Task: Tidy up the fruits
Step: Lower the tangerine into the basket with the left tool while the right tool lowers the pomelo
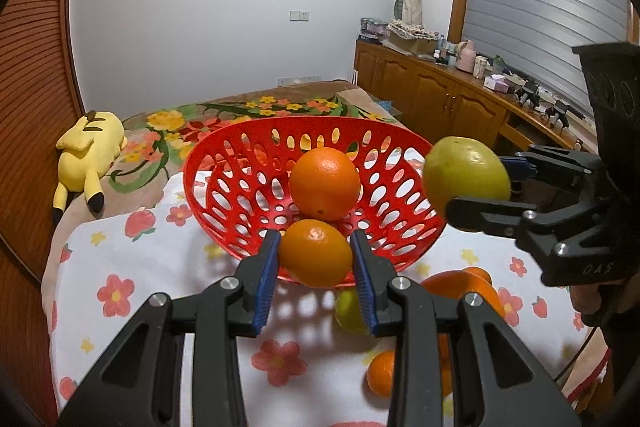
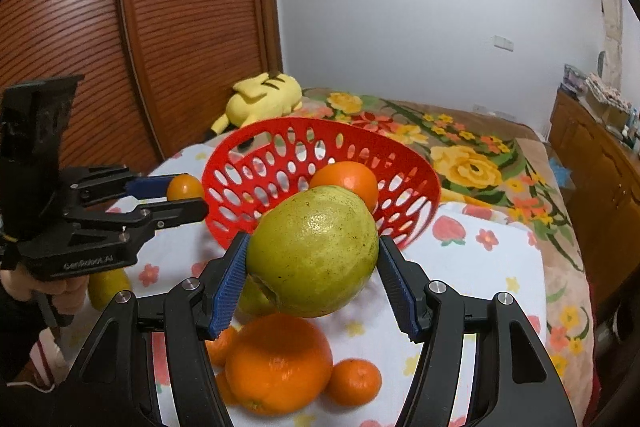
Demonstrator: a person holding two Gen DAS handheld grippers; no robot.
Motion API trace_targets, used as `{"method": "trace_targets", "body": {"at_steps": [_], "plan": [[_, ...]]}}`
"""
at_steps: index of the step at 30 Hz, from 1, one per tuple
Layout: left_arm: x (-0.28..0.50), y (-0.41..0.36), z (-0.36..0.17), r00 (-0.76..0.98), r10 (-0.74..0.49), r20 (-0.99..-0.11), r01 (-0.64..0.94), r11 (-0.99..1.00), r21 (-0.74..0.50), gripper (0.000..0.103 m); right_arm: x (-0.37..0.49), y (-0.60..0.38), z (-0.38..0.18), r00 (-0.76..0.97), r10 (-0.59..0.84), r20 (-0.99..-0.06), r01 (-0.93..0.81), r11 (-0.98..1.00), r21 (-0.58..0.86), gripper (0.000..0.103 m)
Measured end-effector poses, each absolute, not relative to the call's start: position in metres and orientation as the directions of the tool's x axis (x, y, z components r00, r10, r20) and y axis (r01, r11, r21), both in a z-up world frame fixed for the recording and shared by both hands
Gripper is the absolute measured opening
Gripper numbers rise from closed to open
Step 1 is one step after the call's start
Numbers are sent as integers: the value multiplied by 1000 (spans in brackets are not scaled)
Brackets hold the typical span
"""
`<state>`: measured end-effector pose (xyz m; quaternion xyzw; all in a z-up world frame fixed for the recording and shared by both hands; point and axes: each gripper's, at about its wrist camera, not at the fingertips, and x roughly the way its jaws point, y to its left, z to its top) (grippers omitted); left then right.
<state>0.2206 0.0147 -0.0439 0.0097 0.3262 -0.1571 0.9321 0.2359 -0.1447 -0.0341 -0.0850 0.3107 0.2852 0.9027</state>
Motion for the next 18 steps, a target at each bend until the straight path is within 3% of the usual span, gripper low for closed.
{"method": "trace_targets", "body": {"at_steps": [18], "plan": [[236,18,-47,725,-259,-637,278,958,-74,33,273,-130,-57,595,424,-682,-568,823,15,65]]}}
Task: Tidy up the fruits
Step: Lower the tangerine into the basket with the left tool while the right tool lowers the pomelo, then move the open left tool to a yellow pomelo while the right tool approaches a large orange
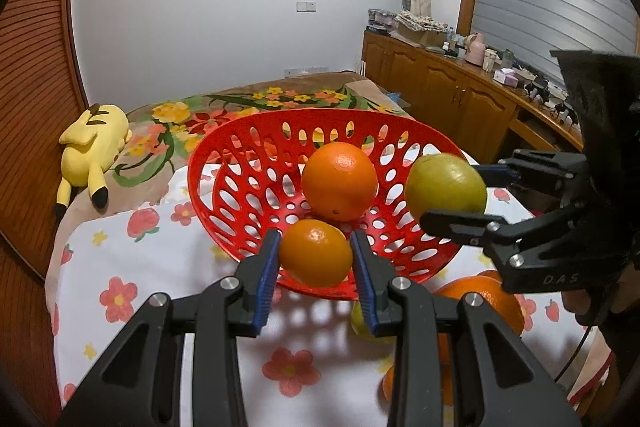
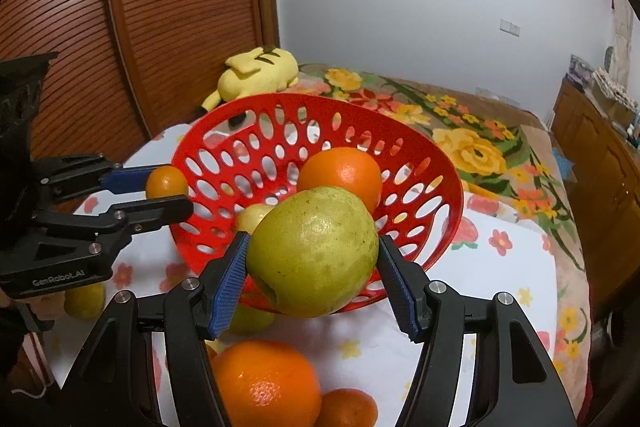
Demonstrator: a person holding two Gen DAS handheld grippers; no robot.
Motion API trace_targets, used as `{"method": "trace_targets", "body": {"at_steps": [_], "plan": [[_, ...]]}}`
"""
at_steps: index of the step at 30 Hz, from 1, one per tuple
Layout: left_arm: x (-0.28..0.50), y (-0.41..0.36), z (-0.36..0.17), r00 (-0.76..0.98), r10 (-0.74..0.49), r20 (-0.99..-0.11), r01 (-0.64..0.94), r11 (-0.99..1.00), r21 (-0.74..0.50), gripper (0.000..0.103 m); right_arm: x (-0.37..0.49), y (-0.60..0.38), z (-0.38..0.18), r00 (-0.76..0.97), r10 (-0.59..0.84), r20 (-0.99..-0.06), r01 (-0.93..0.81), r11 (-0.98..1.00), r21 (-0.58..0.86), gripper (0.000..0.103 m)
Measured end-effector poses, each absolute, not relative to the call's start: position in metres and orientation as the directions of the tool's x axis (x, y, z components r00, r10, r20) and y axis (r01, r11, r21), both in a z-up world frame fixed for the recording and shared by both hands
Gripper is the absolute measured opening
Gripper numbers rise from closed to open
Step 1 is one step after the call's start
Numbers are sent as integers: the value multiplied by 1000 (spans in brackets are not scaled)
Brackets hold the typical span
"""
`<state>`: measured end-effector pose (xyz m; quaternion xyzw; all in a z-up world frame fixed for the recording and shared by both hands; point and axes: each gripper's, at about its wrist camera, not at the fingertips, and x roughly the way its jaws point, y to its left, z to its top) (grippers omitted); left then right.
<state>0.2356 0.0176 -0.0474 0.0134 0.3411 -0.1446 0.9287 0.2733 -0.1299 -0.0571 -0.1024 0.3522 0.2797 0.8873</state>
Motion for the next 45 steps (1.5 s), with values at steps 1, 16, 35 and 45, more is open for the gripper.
{"method": "trace_targets", "body": {"at_steps": [1,16,35,45], "plan": [[236,17,-47,725,-258,-639,278,958,-72,33,274,-129,-58,593,423,-685,-569,822,15,65],[238,20,-44,728,-250,-638,273,960,-64,34,278,-129,-62,583,428,-690,-565,824,33,65],[215,36,-35,752,-267,-603,269,959,-90,48,245,-162,-39,618,507,-600,-557,822,121,70],[168,48,-37,754,-285,-592,290,953,-90,61,198,-171,-53,616,537,-576,-568,810,148,74]]}}
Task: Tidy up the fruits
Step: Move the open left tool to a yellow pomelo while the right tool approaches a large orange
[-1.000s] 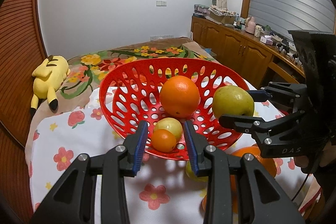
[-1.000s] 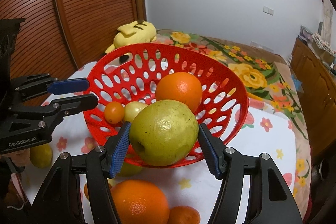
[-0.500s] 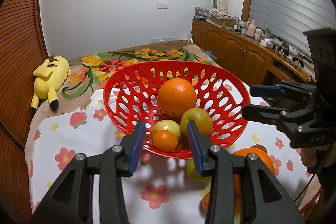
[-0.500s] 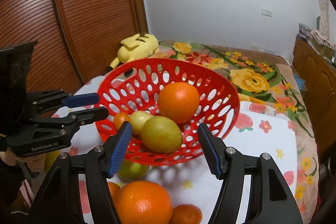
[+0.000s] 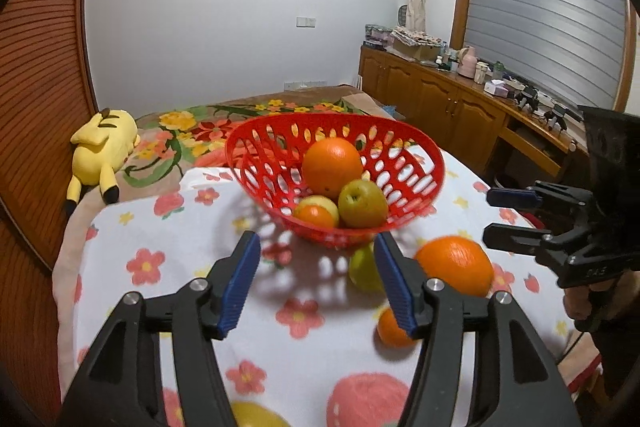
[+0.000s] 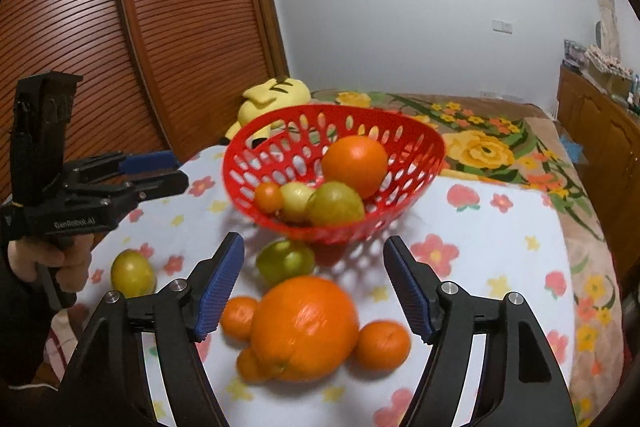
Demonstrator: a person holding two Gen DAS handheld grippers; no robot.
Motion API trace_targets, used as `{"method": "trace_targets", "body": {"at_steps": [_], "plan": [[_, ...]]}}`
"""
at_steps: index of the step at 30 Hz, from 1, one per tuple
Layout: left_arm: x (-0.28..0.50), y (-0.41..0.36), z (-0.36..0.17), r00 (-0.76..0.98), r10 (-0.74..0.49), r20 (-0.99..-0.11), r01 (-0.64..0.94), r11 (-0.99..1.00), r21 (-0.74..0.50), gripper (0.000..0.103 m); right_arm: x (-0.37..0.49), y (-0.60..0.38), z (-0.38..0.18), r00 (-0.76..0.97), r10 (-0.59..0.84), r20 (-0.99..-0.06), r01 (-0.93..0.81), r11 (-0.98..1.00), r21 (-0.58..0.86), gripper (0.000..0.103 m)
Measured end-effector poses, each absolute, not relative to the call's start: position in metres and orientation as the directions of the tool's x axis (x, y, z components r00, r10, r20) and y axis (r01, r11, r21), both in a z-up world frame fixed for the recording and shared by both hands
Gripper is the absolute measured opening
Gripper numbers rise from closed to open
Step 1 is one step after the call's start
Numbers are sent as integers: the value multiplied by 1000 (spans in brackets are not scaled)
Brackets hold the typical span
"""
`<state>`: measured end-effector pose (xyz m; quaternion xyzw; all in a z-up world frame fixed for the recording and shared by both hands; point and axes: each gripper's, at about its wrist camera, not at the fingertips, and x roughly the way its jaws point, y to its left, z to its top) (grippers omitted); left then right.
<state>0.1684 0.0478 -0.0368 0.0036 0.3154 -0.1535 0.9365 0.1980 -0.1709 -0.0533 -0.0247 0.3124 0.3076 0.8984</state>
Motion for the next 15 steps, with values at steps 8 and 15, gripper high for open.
{"method": "trace_targets", "body": {"at_steps": [8,15], "plan": [[133,53,-48,761,-268,-590,284,957,-68,66,182,-159,-77,612,514,-601,-572,813,113,78],[115,60,-62,755,-253,-605,266,961,-71,67,184,-162,-91,606,500,-619,-561,820,113,80]]}}
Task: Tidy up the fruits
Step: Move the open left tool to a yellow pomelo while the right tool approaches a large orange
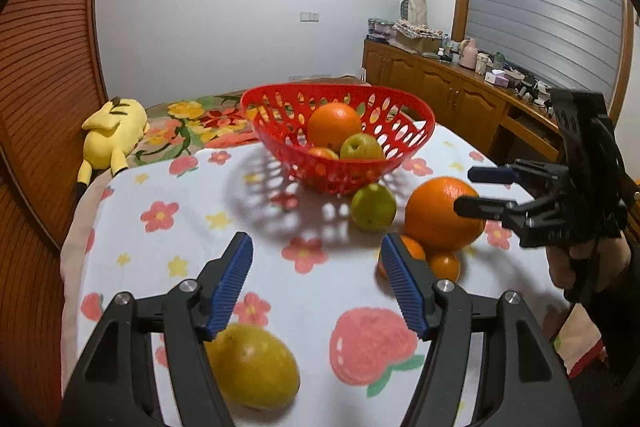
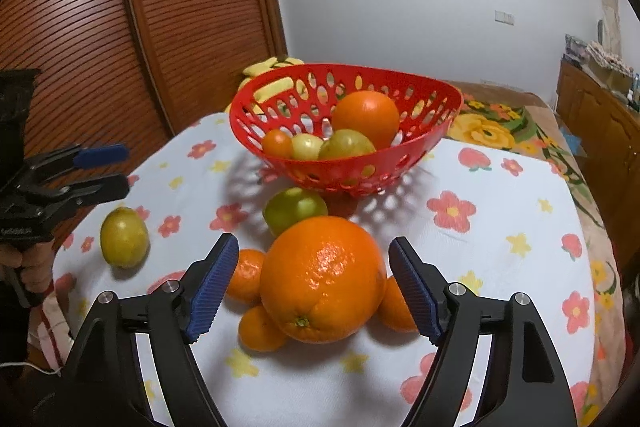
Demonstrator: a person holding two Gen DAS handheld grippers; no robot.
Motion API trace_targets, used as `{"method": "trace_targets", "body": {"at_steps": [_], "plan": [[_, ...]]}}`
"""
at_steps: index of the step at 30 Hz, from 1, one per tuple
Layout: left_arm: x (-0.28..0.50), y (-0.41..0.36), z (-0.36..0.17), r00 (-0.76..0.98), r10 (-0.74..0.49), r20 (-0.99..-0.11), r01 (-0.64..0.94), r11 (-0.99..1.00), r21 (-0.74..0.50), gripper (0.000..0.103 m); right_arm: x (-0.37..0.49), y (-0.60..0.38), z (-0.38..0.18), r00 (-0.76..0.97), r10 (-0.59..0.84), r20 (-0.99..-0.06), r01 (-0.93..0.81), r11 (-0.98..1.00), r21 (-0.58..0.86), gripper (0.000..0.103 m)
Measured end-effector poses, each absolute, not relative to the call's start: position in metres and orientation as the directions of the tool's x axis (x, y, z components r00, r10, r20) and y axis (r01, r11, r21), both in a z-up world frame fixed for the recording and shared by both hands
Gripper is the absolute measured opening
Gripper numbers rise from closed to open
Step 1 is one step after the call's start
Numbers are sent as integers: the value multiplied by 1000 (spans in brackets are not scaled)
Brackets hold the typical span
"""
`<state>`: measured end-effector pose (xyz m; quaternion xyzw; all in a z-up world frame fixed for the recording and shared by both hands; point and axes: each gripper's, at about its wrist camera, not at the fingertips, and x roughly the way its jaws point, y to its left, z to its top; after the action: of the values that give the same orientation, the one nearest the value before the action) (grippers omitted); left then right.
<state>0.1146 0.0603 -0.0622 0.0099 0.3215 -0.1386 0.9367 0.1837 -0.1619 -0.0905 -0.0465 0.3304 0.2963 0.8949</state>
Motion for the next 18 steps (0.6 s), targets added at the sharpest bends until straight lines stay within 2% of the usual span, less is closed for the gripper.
{"method": "trace_targets", "body": {"at_steps": [18], "plan": [[97,81,-90,741,-194,-643,188,979,-78,67,194,-147,-110,593,464,-658,-563,823,74,85]]}}
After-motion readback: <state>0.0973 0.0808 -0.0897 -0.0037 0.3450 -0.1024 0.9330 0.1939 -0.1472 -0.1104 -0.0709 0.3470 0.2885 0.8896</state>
